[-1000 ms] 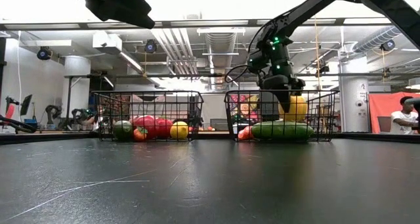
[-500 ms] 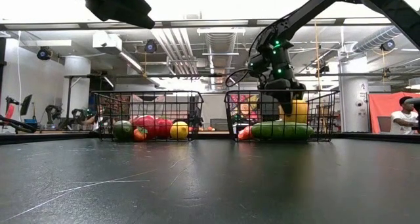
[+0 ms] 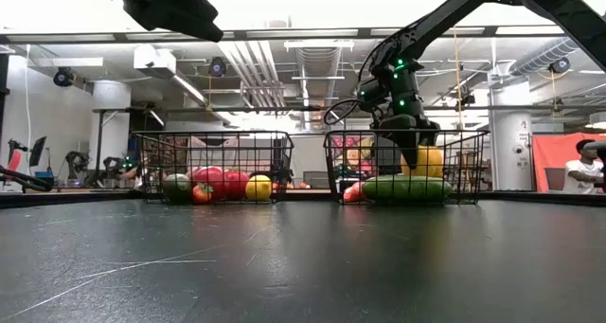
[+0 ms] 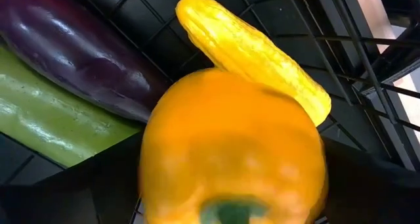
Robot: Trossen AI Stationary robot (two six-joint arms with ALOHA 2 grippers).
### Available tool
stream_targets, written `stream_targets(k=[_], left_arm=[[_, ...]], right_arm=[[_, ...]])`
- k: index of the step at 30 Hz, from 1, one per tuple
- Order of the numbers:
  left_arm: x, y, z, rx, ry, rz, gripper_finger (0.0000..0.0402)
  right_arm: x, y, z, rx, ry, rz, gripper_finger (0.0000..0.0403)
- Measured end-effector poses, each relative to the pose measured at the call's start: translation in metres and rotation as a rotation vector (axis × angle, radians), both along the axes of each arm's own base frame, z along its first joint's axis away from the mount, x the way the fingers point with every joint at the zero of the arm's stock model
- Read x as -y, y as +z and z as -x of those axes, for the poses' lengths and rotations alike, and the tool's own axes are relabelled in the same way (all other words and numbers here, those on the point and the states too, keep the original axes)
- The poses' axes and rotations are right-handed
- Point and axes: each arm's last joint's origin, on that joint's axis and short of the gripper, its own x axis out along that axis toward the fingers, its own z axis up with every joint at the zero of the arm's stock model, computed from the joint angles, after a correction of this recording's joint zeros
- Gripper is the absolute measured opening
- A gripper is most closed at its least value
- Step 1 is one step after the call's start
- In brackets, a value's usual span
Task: Sort produce into baskets
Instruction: Put the bell pepper into the right wire basket, then put the chili pepper into the right wire basket
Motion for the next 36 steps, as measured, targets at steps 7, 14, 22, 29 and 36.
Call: stream_targets(k=[7,14,22,29,36], left_arm=[[0.000,0.000,0.000,0.000,0.000,0.000,0.0233],[0.000,0.000,0.000,0.000,0.001,0.001,0.0233],[0.000,0.000,0.000,0.006,0.013,0.020,0.0233],[0.001,0.003,0.000,-0.005,0.026,0.079,0.0233],[0.002,0.014,0.008,-0.152,0.080,0.270,0.0233]], right_arm=[[0.000,0.000,0.000,0.000,0.000,0.001,0.0364],[-0.001,0.007,0.000,0.013,0.002,0.014,0.0365],[-0.005,0.046,0.003,0.095,0.001,0.098,0.0365],[-0.028,0.096,0.010,0.212,-0.003,0.208,0.0365],[-0.076,0.140,0.005,0.369,0.030,0.301,0.0365]])
